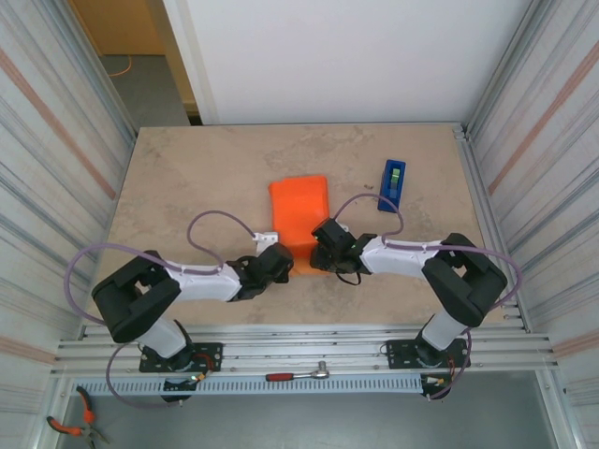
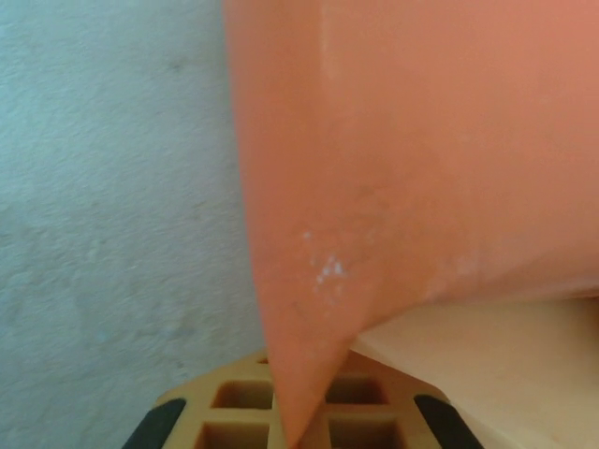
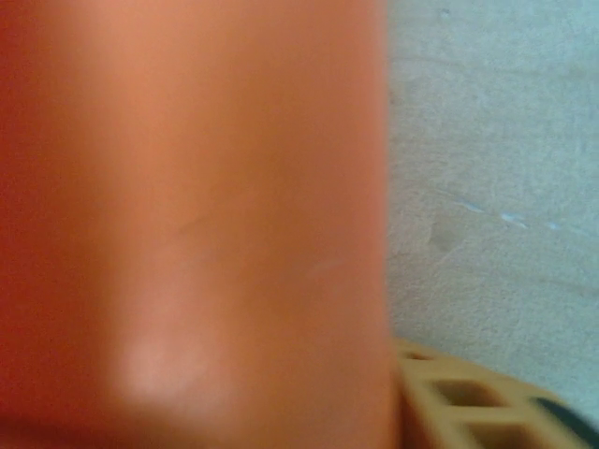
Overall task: Wrap the gift box in paper
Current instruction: Fold the third fold of the wrapping paper on the gift box.
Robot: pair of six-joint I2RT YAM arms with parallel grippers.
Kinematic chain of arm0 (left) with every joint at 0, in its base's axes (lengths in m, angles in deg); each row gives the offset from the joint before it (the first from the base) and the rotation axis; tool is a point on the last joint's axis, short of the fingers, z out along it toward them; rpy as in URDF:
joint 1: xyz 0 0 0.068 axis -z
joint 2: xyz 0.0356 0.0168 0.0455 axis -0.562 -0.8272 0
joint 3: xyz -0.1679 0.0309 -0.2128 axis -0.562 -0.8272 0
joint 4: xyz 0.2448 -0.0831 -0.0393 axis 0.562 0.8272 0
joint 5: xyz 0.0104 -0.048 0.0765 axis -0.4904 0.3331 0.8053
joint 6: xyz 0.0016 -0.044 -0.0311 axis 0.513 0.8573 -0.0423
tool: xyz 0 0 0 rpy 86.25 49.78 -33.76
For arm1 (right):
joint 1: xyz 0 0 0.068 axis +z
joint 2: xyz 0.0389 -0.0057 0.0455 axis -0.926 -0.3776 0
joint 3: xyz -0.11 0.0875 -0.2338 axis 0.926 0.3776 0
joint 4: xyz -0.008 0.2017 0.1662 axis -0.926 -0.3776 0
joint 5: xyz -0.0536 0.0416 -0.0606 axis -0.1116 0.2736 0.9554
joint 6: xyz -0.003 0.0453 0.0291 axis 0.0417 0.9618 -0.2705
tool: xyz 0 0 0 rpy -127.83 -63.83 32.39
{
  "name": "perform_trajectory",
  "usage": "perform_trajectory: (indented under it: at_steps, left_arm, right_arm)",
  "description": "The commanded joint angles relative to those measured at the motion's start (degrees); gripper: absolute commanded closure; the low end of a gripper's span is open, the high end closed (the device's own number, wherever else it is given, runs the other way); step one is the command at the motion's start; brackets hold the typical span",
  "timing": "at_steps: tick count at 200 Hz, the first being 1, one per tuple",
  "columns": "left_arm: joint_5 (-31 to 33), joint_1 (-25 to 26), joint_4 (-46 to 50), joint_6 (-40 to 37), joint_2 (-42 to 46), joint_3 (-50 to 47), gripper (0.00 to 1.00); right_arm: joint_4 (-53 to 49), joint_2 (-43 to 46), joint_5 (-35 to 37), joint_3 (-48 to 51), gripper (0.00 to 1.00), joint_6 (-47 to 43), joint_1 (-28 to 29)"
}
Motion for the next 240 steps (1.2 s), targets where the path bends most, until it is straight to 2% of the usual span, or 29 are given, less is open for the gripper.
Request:
perform_trajectory:
  at_steps: [1, 32, 58, 89, 103, 145, 185, 206, 240]
  left_arm:
    - [2.90, 0.66, 1.65, 0.14, -0.70, 1.97, 1.00]
    - [3.84, 0.84, 3.15, 0.35, -0.40, 2.21, 1.00]
    - [4.91, 0.99, 4.19, 0.31, 0.67, 1.82, 1.00]
    - [5.24, 0.93, 4.36, 0.10, 1.11, 1.51, 1.00]
    - [5.01, 0.96, 4.02, -0.16, 1.06, 1.51, 0.97]
    - [4.53, 0.91, 3.34, -1.53, 2.03, 1.52, 0.73]
    - [4.94, 0.98, 3.24, -2.57, 4.61, 0.91, 0.50]
    - [5.60, 0.93, 3.14, -3.70, 4.38, 1.58, 0.43]
    - [6.38, 0.92, 2.97, -4.82, 0.69, 3.99, 0.42]
  right_arm:
    - [-2.03, 3.53, 0.52, -0.15, 0.38, -0.74, 0.28]
    - [-5.39, 6.34, 3.25, -0.40, 0.14, -0.37, 0.32]
    - [-10.68, 6.73, 7.44, -1.87, 0.08, -0.46, 0.20]
    - [-12.27, 5.13, 6.66, -3.01, 0.10, -1.14, -0.87]
    - [-10.51, 4.63, 4.52, -2.70, 0.11, -1.58, -1.26]
    - [-7.58, 2.78, 2.93, -2.32, 0.16, -1.43, -2.50]
    - [-5.25, 1.47, 2.03, -1.94, 0.25, -1.93, -4.21]
    - [-4.66, 0.41, 1.35, -2.05, 0.27, -2.39, -4.94]
    - [-4.29, -1.14, 0.51, -2.59, 0.29, -2.84, -5.27]
